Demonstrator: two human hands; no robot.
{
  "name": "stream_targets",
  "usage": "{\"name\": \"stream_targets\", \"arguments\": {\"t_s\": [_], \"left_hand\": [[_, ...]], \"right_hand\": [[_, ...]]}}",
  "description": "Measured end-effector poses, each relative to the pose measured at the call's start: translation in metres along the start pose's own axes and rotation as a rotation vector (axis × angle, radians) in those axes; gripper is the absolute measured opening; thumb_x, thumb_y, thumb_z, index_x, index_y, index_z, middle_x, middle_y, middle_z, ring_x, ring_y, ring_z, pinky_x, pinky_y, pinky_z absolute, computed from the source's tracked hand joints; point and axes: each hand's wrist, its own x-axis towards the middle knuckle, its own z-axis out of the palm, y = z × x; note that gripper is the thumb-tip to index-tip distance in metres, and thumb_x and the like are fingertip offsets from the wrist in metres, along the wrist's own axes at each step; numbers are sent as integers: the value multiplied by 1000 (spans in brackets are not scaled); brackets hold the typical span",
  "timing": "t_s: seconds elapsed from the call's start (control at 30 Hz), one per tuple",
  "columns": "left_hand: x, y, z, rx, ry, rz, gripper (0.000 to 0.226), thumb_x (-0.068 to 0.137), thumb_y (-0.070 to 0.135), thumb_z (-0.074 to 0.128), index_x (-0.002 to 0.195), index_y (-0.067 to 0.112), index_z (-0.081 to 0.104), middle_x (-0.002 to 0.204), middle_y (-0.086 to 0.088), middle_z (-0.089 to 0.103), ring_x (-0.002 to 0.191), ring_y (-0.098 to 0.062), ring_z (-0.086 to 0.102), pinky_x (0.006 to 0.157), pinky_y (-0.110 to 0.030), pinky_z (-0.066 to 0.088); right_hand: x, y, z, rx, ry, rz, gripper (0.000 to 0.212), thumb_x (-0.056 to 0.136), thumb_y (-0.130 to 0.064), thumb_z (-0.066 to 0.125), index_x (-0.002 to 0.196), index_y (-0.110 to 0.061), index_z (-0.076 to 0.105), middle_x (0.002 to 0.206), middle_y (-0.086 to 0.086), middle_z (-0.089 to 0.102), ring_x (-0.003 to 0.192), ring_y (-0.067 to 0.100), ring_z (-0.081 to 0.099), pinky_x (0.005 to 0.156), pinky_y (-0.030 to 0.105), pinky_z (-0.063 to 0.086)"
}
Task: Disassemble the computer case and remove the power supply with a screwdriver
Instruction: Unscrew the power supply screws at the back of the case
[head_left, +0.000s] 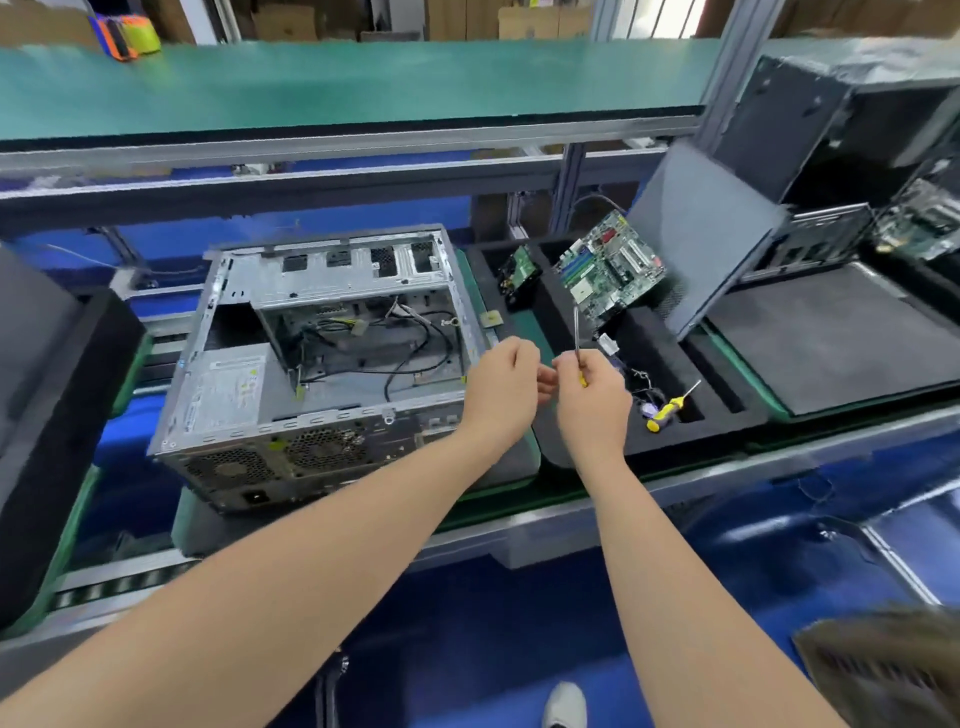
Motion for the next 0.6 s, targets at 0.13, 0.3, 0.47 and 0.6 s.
{"name": "stream_targets", "arguments": {"t_s": [0.13, 0.3, 0.47, 0.6], "left_hand": [[28, -20, 59, 128, 8, -48, 33, 103, 30, 38, 91, 10, 61, 86, 1, 75, 80, -14, 73, 82, -44, 61], [57, -58, 97, 380, -1, -34, 20, 103, 25, 47, 93, 15, 62, 89, 0, 70, 80, -18, 66, 65, -21, 54], [75, -95, 106, 739, -88, 2, 9, 99, 22, 61, 97, 17, 68, 99, 2, 65, 93, -15, 58, 85, -31, 51], [81, -105, 108, 803, -88, -48, 6, 95, 26, 69, 95, 21, 71, 104, 4, 62, 98, -13, 57, 87, -33, 51]], "right_hand": [[46, 33, -27, -33, -45, 48, 25, 103, -28, 56, 83, -18, 66, 71, -2, 65, 68, 8, 56, 56, 21, 37], [92, 72, -51, -54, -123, 144, 27, 100, -29, 54, 86, -12, 68, 74, 12, 69, 75, 38, 65, 75, 48, 57], [119, 104, -56, -109, -215, 177, 27, 101, -28, 52, 90, -10, 69, 76, 13, 69, 78, 42, 66, 82, 58, 58], [126, 115, -52, -113, -281, 179, 25, 98, -32, 54, 85, -17, 69, 67, 5, 68, 67, 33, 67, 73, 56, 60]]}}
